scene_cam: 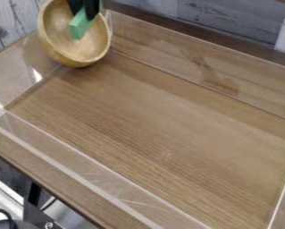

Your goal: Put the green block in the brown bowl

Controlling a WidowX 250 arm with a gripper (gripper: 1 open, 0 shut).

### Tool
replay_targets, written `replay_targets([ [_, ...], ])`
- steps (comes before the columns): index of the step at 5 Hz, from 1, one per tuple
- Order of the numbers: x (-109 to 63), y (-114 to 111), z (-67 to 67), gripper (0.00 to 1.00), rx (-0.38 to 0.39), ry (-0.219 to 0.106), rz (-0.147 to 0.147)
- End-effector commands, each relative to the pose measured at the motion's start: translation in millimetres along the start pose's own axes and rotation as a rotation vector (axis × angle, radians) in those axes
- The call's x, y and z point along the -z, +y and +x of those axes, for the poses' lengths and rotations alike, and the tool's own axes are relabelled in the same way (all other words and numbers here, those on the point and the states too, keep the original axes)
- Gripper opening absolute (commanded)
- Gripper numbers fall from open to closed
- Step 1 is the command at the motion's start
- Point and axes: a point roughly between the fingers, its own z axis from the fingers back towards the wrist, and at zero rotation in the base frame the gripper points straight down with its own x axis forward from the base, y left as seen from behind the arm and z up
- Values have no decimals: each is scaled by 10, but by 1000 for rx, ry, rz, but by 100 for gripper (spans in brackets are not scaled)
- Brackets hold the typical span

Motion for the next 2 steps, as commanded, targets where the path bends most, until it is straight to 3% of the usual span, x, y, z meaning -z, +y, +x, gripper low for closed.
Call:
replay_targets([
  [1,-65,-13,47,0,-6,-41,34],
  [2,37,-27,54,0,-4,-20,32],
])
